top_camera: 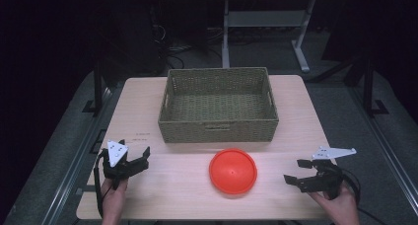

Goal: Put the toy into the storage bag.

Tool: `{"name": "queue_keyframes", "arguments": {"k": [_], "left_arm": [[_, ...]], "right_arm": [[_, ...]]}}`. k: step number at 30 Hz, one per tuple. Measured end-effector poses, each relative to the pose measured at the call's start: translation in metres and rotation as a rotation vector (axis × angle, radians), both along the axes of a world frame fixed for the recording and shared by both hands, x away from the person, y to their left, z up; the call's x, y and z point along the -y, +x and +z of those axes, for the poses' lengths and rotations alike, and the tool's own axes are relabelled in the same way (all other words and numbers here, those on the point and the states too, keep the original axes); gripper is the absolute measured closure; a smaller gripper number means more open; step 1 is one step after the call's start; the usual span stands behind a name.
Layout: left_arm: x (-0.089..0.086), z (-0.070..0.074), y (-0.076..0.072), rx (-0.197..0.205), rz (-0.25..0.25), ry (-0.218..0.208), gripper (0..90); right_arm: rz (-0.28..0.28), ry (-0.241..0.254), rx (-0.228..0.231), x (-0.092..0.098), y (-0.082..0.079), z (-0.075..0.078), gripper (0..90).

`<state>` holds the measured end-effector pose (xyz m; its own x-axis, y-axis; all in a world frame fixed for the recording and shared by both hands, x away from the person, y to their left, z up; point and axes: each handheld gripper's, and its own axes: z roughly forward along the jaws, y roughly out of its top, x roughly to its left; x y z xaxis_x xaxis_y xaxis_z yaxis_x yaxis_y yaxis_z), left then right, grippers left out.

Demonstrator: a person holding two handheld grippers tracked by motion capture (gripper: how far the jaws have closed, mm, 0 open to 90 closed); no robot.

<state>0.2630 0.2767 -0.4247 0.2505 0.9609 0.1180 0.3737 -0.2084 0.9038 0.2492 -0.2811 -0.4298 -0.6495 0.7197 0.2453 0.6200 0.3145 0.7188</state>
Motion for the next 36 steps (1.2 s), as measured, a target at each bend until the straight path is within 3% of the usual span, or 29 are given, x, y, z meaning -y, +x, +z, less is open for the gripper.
{"name": "queue_keyframes", "arguments": {"k": [17, 28, 36], "left_arm": [[0.002, -0.001, 0.000, 0.000, -0.006, 0.004, 12.8], [0.001, 0.000, 0.000, 0.001, -0.004, 0.000, 12.7], [0.000, 0.000, 0.001, 0.002, -0.004, -0.002, 12.8]], "right_arm": [[0.056, -0.047, -0.016, -0.030, 0.018, 0.010, 14.2], [0.072, -0.058, -0.050, -0.043, 0.025, 0.014, 14.2], [0.109, -0.099, -0.067, -0.066, 0.038, 0.013, 14.5]]}}
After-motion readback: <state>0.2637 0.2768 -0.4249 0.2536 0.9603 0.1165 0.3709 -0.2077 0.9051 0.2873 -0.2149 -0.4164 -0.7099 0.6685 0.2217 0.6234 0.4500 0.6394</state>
